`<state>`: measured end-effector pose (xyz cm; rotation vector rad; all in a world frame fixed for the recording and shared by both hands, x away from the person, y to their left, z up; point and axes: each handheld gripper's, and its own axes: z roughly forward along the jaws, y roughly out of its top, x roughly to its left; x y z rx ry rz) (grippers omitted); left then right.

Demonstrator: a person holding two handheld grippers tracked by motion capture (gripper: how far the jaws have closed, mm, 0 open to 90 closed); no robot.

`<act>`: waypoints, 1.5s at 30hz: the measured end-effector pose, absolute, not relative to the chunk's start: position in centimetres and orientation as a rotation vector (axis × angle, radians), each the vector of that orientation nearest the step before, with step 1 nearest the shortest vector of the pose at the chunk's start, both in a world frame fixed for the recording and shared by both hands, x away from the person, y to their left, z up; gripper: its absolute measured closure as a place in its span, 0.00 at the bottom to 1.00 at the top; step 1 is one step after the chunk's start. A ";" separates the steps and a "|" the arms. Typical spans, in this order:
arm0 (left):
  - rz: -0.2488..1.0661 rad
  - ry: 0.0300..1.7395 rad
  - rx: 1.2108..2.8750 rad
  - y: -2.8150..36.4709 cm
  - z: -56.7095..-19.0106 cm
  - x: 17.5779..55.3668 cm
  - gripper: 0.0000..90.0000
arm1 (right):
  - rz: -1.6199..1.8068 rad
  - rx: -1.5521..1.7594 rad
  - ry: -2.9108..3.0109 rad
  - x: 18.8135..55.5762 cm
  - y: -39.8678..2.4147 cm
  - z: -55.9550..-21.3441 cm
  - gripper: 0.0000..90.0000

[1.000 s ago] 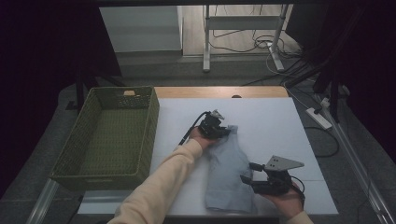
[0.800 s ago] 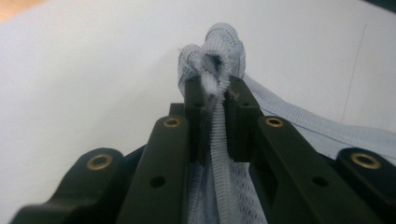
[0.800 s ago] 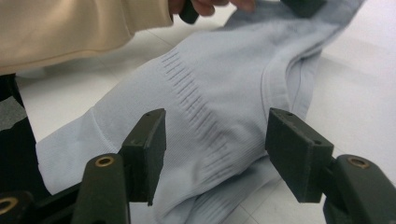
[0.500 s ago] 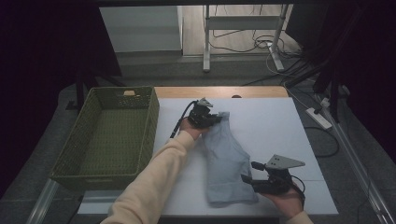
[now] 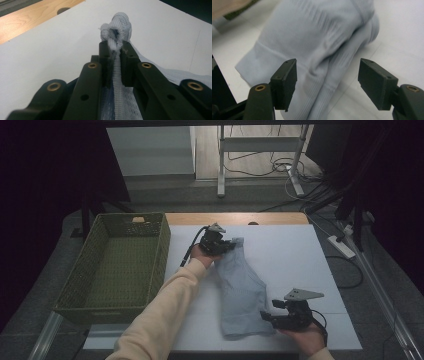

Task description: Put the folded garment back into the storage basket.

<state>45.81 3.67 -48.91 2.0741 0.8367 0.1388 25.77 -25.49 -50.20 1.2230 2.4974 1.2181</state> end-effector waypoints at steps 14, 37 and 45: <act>0.144 0.837 2.073 3.6 -48.7 45.7 0.90 | 1.076 1.257 2.583 26.0 -24.9 -51.6 0.37; 0.166 0.821 2.054 4.0 -47.3 45.6 0.90 | 1.226 1.284 2.628 26.5 -25.5 -51.2 0.87; 0.186 0.815 2.034 4.6 -46.0 45.5 0.90 | 1.343 1.237 2.583 26.4 -25.7 -50.4 0.88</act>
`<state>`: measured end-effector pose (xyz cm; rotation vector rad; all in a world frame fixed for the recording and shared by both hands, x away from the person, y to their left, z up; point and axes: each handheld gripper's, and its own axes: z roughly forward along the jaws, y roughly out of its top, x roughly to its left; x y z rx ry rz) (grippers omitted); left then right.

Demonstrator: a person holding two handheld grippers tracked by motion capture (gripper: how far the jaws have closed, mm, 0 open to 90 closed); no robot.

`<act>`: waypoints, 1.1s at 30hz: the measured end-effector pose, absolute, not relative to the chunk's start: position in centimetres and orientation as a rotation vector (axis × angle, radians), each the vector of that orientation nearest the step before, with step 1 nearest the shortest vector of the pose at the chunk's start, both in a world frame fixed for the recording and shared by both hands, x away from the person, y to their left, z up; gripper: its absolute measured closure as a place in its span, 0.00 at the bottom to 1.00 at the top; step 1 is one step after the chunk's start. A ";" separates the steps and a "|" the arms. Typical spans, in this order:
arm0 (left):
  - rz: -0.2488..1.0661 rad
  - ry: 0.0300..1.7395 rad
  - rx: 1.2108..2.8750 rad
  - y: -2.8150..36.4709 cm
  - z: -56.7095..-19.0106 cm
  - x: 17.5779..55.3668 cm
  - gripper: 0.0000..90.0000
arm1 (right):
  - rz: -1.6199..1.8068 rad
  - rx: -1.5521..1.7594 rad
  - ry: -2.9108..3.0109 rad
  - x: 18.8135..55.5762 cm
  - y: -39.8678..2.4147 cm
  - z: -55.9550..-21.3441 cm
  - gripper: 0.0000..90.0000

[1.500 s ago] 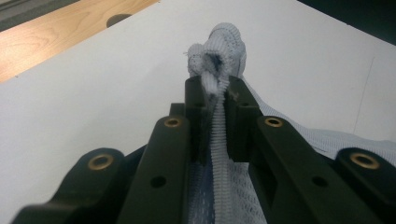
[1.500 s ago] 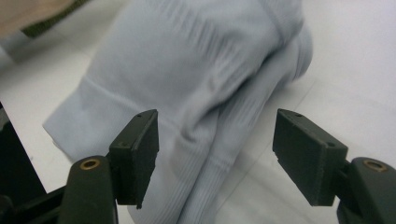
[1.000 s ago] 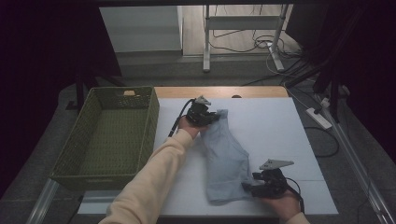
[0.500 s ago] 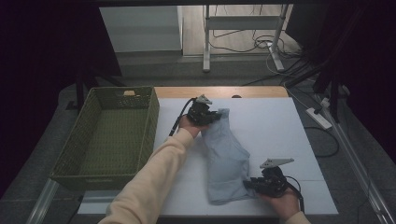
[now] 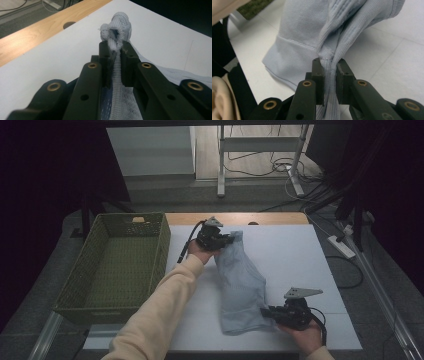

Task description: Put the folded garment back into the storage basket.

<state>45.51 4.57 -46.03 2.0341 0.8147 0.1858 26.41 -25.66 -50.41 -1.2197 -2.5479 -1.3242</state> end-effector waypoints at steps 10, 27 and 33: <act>0.208 0.807 2.022 4.9 -44.9 45.4 0.90 | -1.417 -1.192 -2.510 26.4 -25.8 -49.8 0.88; 0.248 0.803 1.996 6.0 -43.1 45.1 0.90 | -1.548 -1.162 -2.445 26.5 -25.6 -49.2 0.88; 0.260 0.802 1.991 6.3 -42.7 45.0 0.90 | -1.574 -1.158 -2.421 26.6 -25.4 -49.1 0.88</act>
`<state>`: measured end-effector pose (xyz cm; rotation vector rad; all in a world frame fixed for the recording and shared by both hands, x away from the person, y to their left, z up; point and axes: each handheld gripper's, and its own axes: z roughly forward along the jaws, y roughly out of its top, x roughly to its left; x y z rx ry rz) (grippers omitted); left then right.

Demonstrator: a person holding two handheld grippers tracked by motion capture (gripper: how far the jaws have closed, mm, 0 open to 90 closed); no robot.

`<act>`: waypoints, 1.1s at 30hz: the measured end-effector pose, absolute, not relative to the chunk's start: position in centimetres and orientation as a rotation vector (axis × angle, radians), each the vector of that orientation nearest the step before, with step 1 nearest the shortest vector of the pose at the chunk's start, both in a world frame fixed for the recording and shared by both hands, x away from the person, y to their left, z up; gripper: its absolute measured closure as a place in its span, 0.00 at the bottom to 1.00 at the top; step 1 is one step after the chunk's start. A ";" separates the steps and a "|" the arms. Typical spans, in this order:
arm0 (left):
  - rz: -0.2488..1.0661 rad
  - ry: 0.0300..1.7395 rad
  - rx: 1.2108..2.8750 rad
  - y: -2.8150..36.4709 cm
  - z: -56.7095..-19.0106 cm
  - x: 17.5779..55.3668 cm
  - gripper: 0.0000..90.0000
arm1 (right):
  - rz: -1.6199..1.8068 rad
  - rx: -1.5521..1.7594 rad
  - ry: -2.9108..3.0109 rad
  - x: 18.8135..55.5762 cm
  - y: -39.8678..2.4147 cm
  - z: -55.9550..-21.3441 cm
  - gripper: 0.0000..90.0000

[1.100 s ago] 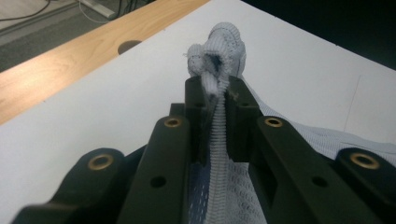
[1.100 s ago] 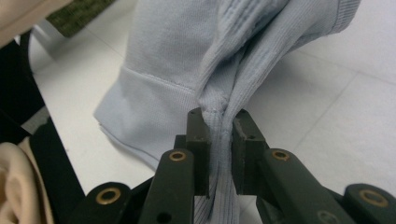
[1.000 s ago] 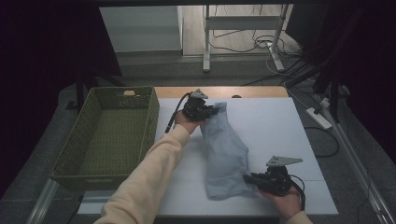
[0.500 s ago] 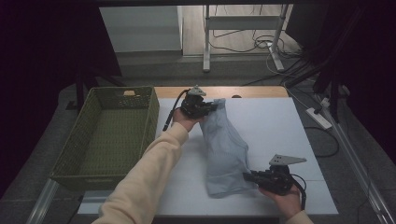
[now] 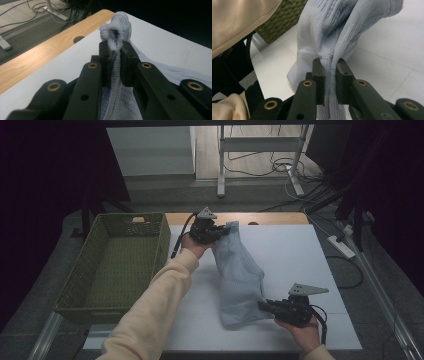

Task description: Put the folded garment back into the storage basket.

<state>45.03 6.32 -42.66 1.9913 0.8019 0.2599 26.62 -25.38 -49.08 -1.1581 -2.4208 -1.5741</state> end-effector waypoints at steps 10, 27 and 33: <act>0.287 0.799 1.977 7.3 -41.4 44.7 0.90 | -1.640 -1.125 -2.389 26.6 -24.7 -48.5 0.88; 0.349 0.797 1.949 9.1 -38.8 43.9 0.90 | -1.741 -1.094 -2.330 27.0 -23.7 -46.9 0.88; 0.374 0.807 1.945 10.0 -37.8 43.7 0.90 | -1.765 -1.069 -2.322 27.2 -23.0 -46.3 0.89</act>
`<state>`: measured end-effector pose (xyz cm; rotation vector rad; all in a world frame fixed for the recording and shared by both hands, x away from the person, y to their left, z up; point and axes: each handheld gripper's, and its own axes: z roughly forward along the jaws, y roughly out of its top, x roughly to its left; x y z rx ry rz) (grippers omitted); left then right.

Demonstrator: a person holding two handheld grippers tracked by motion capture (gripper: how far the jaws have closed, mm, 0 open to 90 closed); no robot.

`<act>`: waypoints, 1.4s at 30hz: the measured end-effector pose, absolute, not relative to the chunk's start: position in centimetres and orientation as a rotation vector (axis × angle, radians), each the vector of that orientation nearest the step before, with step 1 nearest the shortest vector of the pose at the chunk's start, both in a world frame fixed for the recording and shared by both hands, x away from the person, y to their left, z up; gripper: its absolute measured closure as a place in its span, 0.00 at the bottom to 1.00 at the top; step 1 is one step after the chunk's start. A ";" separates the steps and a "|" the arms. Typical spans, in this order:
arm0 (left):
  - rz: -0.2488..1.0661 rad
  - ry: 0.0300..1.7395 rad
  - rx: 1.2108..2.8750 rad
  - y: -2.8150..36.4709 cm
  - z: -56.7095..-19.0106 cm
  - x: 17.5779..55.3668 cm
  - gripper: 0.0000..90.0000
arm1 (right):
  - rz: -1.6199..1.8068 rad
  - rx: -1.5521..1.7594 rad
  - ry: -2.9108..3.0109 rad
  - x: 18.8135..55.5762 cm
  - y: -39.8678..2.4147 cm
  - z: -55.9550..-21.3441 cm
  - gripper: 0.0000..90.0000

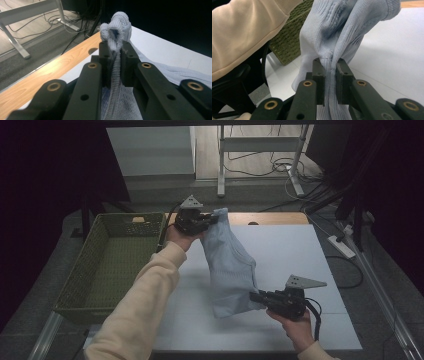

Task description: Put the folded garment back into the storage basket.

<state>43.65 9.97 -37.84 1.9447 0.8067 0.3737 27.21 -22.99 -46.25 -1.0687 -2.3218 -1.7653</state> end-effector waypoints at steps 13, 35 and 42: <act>0.418 0.820 1.926 12.2 -36.0 42.9 0.90 | -1.790 -1.021 -2.294 27.7 -21.0 -45.5 0.89; 0.474 0.841 1.909 14.4 -34.0 42.3 0.90 | -1.826 -0.974 -2.240 28.7 -18.6 -44.9 0.89; 0.496 0.842 1.908 15.2 -33.2 41.9 0.90 | -1.842 -0.962 -2.219 28.8 -18.1 -44.5 0.89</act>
